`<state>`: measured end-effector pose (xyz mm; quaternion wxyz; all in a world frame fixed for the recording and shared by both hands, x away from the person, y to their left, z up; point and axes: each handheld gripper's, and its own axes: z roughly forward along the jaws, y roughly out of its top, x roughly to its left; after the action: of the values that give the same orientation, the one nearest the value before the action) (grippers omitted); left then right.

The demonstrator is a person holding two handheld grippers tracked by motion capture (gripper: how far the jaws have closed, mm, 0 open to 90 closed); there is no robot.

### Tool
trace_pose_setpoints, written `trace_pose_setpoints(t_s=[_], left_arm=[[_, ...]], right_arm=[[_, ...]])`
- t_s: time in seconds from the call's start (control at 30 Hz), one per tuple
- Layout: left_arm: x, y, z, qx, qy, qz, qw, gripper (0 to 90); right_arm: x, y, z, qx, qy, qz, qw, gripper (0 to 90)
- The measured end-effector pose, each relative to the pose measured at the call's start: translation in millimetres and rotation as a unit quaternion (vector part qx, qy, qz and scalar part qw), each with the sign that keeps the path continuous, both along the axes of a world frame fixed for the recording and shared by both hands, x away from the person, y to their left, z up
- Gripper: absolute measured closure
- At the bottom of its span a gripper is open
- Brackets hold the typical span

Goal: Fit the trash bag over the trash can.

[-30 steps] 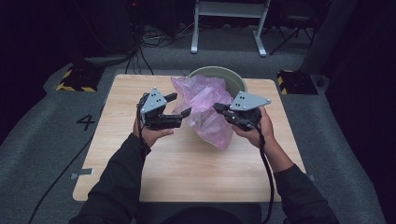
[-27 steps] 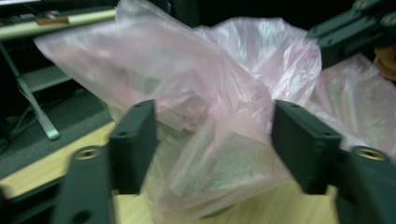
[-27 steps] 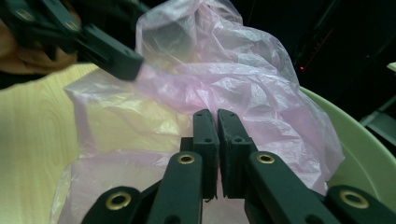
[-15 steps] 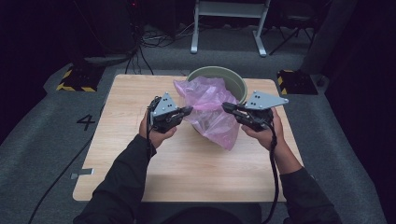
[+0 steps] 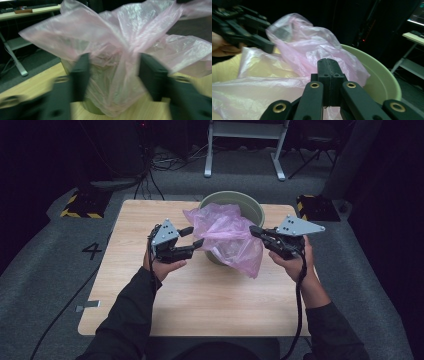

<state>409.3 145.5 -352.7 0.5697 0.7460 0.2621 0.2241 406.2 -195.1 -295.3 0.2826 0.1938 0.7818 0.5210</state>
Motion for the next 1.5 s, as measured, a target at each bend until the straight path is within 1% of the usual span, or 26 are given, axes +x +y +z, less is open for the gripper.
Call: trace_pose_setpoints(t_s=[0.1,0.2,0.3,0.37,0.4,0.47,0.5,0.53,0.57,0.63,0.67,0.7,0.77,0.8,0.87,0.9,1.0,1.07,1.13,1.17,1.23,1.3,1.37,1.4,1.47,1.5], left_arm=[[-5.9,2.9,-3.6,-0.001,0.0,-0.018,0.9998,28.2],[-7.3,4.6,-7.7,-0.002,0.017,-0.027,0.9995,25.9],[-4.6,-0.1,-10.8,0.004,0.031,-0.025,0.9992,24.9],[0.9,-5.6,-12.9,0.008,0.044,-0.011,0.9989,27.7],[2.8,-7.1,-13.8,0.009,0.048,-0.01,0.9987,30.2],[8.1,-10.5,-16.7,0.018,0.052,0.014,0.9984,42.3],[11.9,-10.2,-18.7,0.018,0.059,0.009,0.998,48.0],[13.6,-10.0,-19.8,0.019,0.06,0.008,0.998,58.9],[15.4,-10.1,-21.0,0.028,0.057,0.016,0.9979,61.5],[17.5,-9.5,-22.2,0.034,0.052,0.013,0.998,74.4],[18.5,-9.4,-22.6,0.048,0.047,0.018,0.9976,81.5],[19.6,-9.6,-23.2,0.055,0.043,0.02,0.9973,87.0],[21.9,-9.2,-24.8,0.064,0.046,0.017,0.9968,89.5],[23.4,-9.0,-26.0,0.071,0.046,0.023,0.9961,89.8],[25.4,-8.0,-27.8,0.078,0.048,0.023,0.9955,89.8],[26.4,-7.4,-29.1,0.082,0.047,0.032,0.995,89.8],[29.5,-5.2,-31.1,0.09,0.046,0.041,0.9941,89.8],[32.8,-2.4,-32.8,0.095,0.045,0.045,0.9935,89.8],[34.3,-0.2,-34.0,0.087,0.047,0.048,0.9939,89.6],[34.8,1.6,-34.0,0.081,0.047,0.042,0.9947,88.3],[32.8,4.7,-32.1,0.068,0.036,0.036,0.9964,78.8],[28.9,7.8,-28.5,0.065,0.024,0.037,0.9969,78.5],[24.7,12.3,-23.7,0.063,0.014,0.043,0.997,73.3],[23.5,13.7,-22.1,0.062,0.012,0.048,0.9969,66.8],[20.6,19.6,-17.9,0.055,0.013,0.051,0.9971,59.5],[19.4,21.9,-16.0,0.051,0.015,0.057,0.997,53.2]], right_arm=[[1.9,-2.9,-0.2,-0.004,-0.004,-0.013,0.9999,90.0],[6.6,-8.8,-1.6,0.002,0.0,-0.027,0.9996,90.0],[9.9,-12.0,-4.0,0.003,0.006,-0.032,0.9995,90.0],[11.3,-12.8,-5.3,0.008,0.008,-0.033,0.9994,90.0],[11.8,-12.7,-5.9,0.007,0.009,-0.034,0.9994,90.0],[12.4,-12.5,-6.6,0.006,0.008,-0.036,0.9993,89.7],[13.1,-12.9,-6.9,0.005,0.007,-0.038,0.9992,89.8],[13.9,-13.7,-7.4,0.002,0.005,-0.043,0.999,89.9],[14.6,-14.5,-7.8,0.0,0.004,-0.048,0.9989,90.0],[17.3,-18.1,-9.0,0.003,0.007,-0.053,0.9985,90.0],[19.0,-20.3,-9.8,0.003,0.008,-0.058,0.9983,90.0],[21.0,-23.1,-10.9,0.001,0.008,-0.064,0.9979,90.0],[24.4,-27.7,-12.8,0.002,0.009,-0.077,0.997,90.0],[26.8,-30.6,-13.8,0.001,0.01,-0.084,0.9964,90.0],[33.2,-37.9,-16.3,0.011,0.021,-0.092,0.9955,90.0],[35.1,-39.9,-17.3,0.011,0.023,-0.097,0.995,90.0],[43.0,-46.7,-21.9,0.002,0.027,-0.117,0.9927,90.0],[49.8,-53.1,-25.3,0.008,0.037,-0.125,0.9914,90.0],[54.2,-57.2,-27.4,0.012,0.044,-0.133,0.99,90.0],[56.4,-59.2,-28.3,0.015,0.046,-0.134,0.9898,89.6],[58.1,-61.4,-29.1,0.021,0.049,-0.12,0.9913,86.8],[56.0,-61.0,-27.9,0.018,0.043,-0.112,0.9926,85.2],[52.6,-59.5,-25.5,0.019,0.036,-0.109,0.9932,78.1],[50.8,-58.4,-23.5,0.022,0.03,-0.106,0.9937,68.9],[48.3,-57.1,-20.5,0.026,0.032,-0.092,0.9949,61.0],[46.4,-55.9,-18.9,0.027,0.03,-0.081,0.9959,57.6]])
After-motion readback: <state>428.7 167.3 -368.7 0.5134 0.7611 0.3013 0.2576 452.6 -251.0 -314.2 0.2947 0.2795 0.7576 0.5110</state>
